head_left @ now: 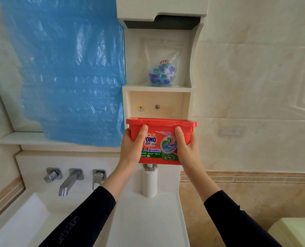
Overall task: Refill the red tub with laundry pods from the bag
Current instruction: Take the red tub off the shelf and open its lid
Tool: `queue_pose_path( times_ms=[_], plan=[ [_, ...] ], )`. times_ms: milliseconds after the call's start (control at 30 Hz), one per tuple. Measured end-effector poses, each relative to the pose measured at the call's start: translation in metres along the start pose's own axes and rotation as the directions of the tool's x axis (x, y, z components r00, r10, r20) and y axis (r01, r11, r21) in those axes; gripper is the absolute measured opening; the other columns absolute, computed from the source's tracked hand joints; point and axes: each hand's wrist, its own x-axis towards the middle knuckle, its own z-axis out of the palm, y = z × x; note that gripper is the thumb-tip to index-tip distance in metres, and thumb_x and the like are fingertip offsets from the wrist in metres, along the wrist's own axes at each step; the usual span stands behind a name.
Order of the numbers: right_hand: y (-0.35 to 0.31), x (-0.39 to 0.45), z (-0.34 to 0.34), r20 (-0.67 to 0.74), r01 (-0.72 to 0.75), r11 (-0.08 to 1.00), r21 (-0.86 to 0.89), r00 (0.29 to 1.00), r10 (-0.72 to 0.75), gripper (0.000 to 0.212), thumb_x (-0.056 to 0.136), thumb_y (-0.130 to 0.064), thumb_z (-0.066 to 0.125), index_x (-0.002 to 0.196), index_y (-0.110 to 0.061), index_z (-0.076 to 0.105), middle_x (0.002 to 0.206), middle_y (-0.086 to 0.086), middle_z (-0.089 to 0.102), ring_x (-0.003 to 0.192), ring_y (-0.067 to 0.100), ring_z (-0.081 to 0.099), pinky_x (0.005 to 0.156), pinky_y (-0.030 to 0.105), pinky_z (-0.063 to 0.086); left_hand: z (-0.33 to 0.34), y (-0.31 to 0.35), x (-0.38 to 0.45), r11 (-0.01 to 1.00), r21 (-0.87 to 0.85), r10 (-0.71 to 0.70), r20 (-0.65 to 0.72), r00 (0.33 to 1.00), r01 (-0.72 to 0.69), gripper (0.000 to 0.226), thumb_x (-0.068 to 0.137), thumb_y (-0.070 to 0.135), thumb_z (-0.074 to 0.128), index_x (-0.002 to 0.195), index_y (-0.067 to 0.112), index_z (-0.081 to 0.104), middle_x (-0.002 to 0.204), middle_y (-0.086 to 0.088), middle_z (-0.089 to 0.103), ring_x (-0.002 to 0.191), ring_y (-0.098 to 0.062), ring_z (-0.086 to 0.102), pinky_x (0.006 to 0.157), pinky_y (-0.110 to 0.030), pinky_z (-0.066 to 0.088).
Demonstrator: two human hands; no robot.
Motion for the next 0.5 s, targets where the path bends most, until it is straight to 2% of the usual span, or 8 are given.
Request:
queue_pose_path(
  times_ms=[200,400,500],
  plan=[
    [0.0044,-0.0018,-0.0020,-0.051,0.008,0.999,-0.034,0.999,-0.009,0.069,0.068,-0.066,0.065,0.113,-0.014,0.058,0.096,0.002,0.076,0.078,0.011,0.076,0.057,0.018,0.057,0.0004,-0.0057,-0.0014,1.000,0.008,-0.002,-0.002,1.000,0.002,0.072,0.065,0.069,0.058,0.115,0.017,0.054,0.090,0.000,0.074,0.073,-0.011,0.074,0.053,-0.016,0.053],
    [0.0085,-0.0039,0.0017,-0.084,0.007,0.999,-0.053,0.996,-0.012,0.080,0.063,-0.075,0.063,0.116,-0.016,0.058,0.103,0.004,0.075,0.085,0.016,0.076,0.069,0.031,0.063,-0.0018,-0.0069,0.0029,0.999,0.045,0.024,-0.001,1.000,-0.024,0.071,0.067,0.071,0.056,0.114,0.018,0.056,0.088,0.002,0.075,0.073,-0.010,0.073,0.054,-0.015,0.053],
    [0.0072,-0.0032,-0.0001,-0.069,0.013,1.000,-0.023,0.998,-0.015,0.078,0.065,-0.070,0.064,0.117,-0.012,0.058,0.102,0.005,0.075,0.083,0.015,0.076,0.063,0.024,0.060,-0.0002,-0.0070,0.0035,0.999,0.040,0.031,0.017,0.999,-0.031,0.072,0.067,0.070,0.055,0.116,0.018,0.055,0.092,0.001,0.075,0.073,-0.010,0.073,0.055,-0.015,0.053]
  ],
)
